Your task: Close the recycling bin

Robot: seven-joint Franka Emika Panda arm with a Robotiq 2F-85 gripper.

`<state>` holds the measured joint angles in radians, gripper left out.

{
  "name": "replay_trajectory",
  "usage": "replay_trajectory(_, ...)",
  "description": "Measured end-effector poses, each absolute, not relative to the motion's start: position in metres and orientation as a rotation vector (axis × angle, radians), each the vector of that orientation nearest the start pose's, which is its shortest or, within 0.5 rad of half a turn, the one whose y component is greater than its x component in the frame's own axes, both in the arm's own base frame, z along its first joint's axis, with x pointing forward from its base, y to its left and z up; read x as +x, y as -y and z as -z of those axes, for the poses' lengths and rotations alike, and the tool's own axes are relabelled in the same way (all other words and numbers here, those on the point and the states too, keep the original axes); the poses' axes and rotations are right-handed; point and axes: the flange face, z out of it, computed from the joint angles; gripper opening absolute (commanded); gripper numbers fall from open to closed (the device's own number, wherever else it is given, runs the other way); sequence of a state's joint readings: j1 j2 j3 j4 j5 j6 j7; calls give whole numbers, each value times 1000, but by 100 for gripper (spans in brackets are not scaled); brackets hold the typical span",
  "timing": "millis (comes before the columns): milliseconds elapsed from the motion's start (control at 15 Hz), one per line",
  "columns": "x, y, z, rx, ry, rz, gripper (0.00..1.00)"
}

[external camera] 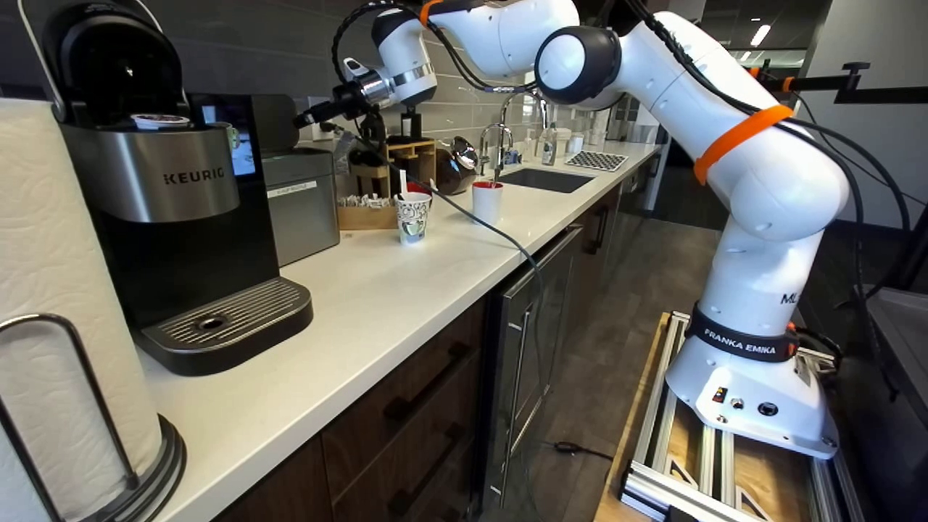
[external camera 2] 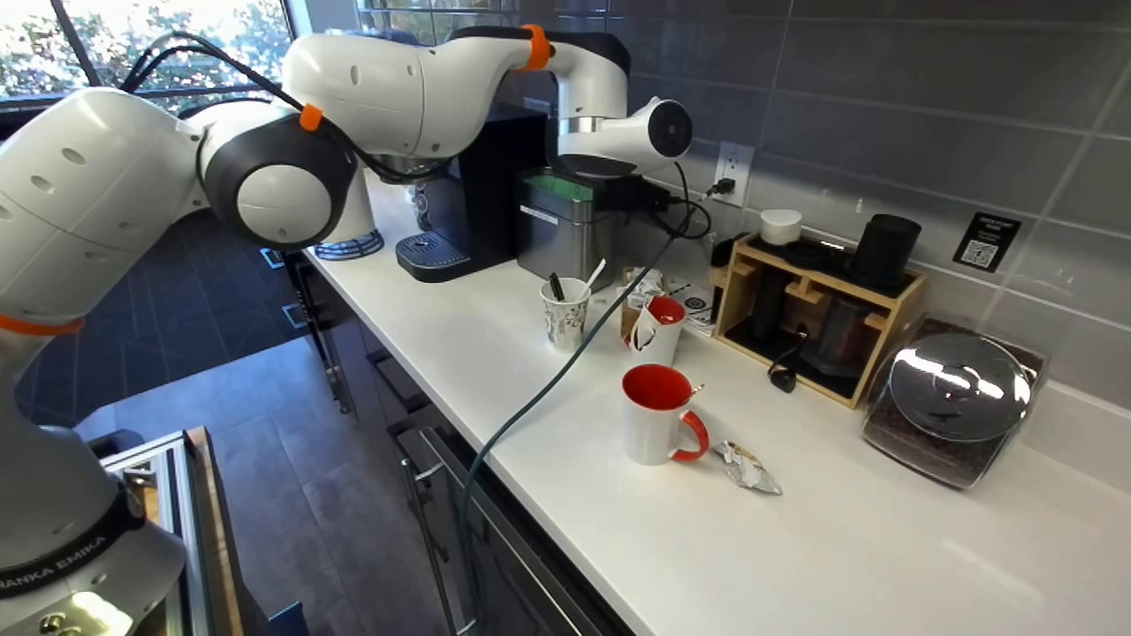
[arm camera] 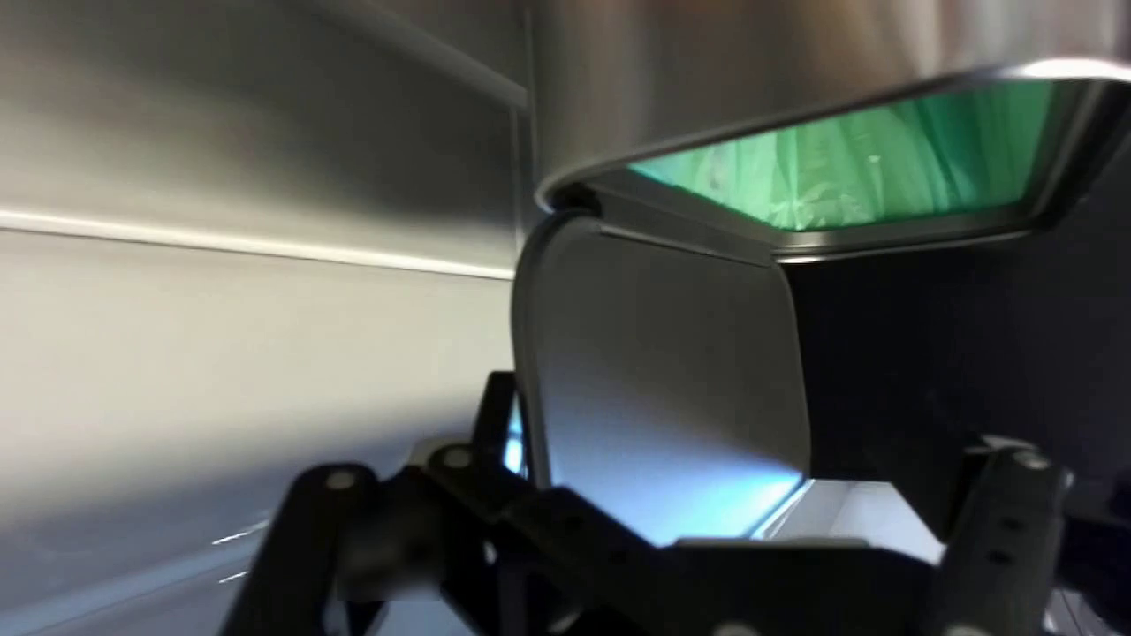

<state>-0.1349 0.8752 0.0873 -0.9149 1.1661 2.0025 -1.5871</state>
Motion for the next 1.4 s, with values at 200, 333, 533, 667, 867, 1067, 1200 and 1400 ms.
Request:
replay_trajectory(200,796,23,-426,-1817,1137,1138,100)
replay_trajectory(333,791,26,-425,-1792,1145,1083,100)
replay_trajectory(533,785,26,-423,-1799,1162,1002,100)
replay_trajectory(667,783,29,-428,-1813,1162,992,100)
replay_trajectory(867,780,41,-453,-1847,1091,1090,100)
replay_trajectory(1067,774,58,-481,-1933,933,1254,100)
replay_trajectory(1200,766,69,-488,-2021,840,1328,100)
replay_trajectory(1400,750,81,-485,-2151,681,1408,100)
